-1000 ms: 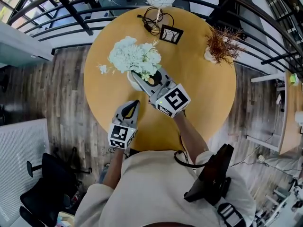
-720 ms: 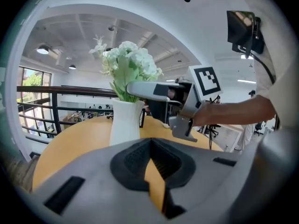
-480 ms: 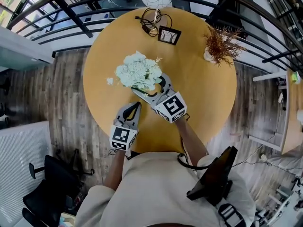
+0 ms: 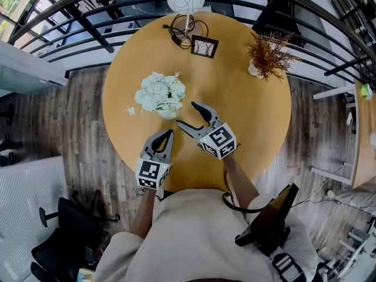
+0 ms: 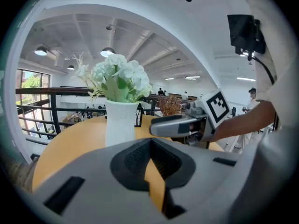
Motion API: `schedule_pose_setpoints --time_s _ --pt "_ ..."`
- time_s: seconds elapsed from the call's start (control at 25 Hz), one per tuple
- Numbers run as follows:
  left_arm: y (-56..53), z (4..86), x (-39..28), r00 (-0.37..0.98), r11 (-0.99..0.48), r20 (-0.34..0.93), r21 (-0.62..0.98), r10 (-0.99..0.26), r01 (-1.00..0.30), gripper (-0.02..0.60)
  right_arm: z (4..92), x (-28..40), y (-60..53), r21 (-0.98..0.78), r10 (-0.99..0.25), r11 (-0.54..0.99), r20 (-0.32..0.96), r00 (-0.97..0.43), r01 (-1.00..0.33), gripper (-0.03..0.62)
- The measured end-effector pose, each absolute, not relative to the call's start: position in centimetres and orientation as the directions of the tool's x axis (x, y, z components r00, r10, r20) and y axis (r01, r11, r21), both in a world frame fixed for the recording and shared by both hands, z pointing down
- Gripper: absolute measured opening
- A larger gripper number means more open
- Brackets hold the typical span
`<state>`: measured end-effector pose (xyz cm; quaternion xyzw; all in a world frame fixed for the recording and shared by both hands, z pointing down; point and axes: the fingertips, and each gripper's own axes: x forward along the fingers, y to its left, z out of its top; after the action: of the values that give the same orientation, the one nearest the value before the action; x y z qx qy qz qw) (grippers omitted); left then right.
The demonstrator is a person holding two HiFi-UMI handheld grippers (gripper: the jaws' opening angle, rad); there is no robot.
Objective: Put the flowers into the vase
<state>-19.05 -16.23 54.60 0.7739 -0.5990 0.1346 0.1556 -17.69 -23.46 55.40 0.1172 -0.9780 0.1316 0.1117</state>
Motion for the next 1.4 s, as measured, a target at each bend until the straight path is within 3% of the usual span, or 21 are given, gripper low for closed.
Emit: schedule_pose_setpoints --time_s 0.16,0.24,0.8,1.4 --pt "-16.1 54.5 -18.1 0.25 -0.24 0.394 0.075 -0.884 -0.968 0.006 57.5 -13.8 -23.4 -0.253 -0.268 0.901 0.314 -0.911 -0.353 0.078" --pt "-16.4 54.6 -17.4 0.256 -0.248 0.394 0.072 -0.883 -0.966 0.006 57.9 -12.7 -23.4 -0.257 -0.282 0.893 0.322 -0.904 -0.37 0.009" --pt "-15.2 51.8 -12.7 0.351 -0.366 0.337 0.019 -0.874 -0.93 0.006 55.0 -8.4 -18.0 -0.192 -0.378 0.871 0.322 -0.868 -0.451 0.008" --pt "1.2 53.5 -15.6 0.397 -0.395 0.334 0.074 -0.855 -0.915 0.006 55.0 -10.9 -1.3 -0.126 -0.427 0.861 0.349 -0.834 -0.493 0.006"
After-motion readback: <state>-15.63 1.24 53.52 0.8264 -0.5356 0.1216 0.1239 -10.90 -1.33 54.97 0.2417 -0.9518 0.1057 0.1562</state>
